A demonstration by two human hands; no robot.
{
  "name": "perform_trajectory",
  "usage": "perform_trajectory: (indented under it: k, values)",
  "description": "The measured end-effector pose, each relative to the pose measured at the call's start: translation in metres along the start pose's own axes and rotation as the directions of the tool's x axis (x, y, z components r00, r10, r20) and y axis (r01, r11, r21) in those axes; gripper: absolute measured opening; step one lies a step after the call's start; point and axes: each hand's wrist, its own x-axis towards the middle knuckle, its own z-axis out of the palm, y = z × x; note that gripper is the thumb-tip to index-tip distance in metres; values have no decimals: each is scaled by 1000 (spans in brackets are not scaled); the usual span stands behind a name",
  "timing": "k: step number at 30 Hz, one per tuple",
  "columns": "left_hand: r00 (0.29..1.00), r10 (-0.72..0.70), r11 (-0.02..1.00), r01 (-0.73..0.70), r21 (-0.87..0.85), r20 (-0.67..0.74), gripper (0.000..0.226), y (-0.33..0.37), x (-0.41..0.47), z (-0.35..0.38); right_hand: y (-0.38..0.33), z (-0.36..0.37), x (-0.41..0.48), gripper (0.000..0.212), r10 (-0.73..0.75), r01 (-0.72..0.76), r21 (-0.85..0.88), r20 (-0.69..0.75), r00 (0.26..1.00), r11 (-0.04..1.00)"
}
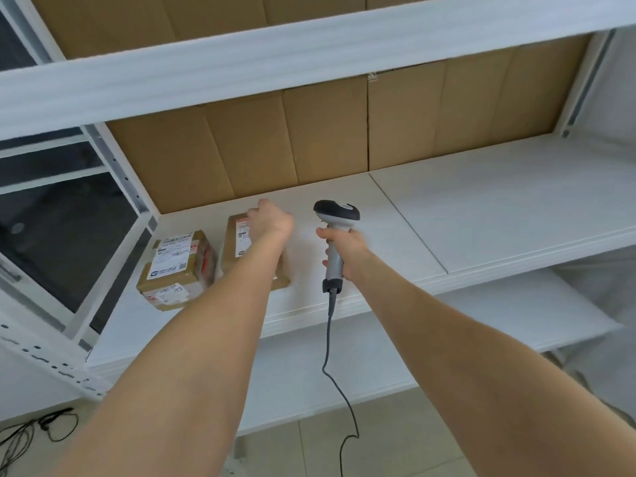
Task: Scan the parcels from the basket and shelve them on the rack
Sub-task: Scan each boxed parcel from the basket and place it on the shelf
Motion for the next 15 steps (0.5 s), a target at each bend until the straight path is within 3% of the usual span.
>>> perform_trajectory:
  k: [4,11,15]
  values:
    - [989,90,996,-85,-39,120,53,45,-23,34,-19,-55,-10,41,-16,24,65,-112,994,998]
    - [921,256,967,-241,-88,294,54,137,-102,111,-39,-182,-50,13,-26,89,208,-289,957,974]
    - [841,368,929,-346,-129,397,53,186,-173,163,-41,-265,-88,12,-36,181,316,-415,909,931]
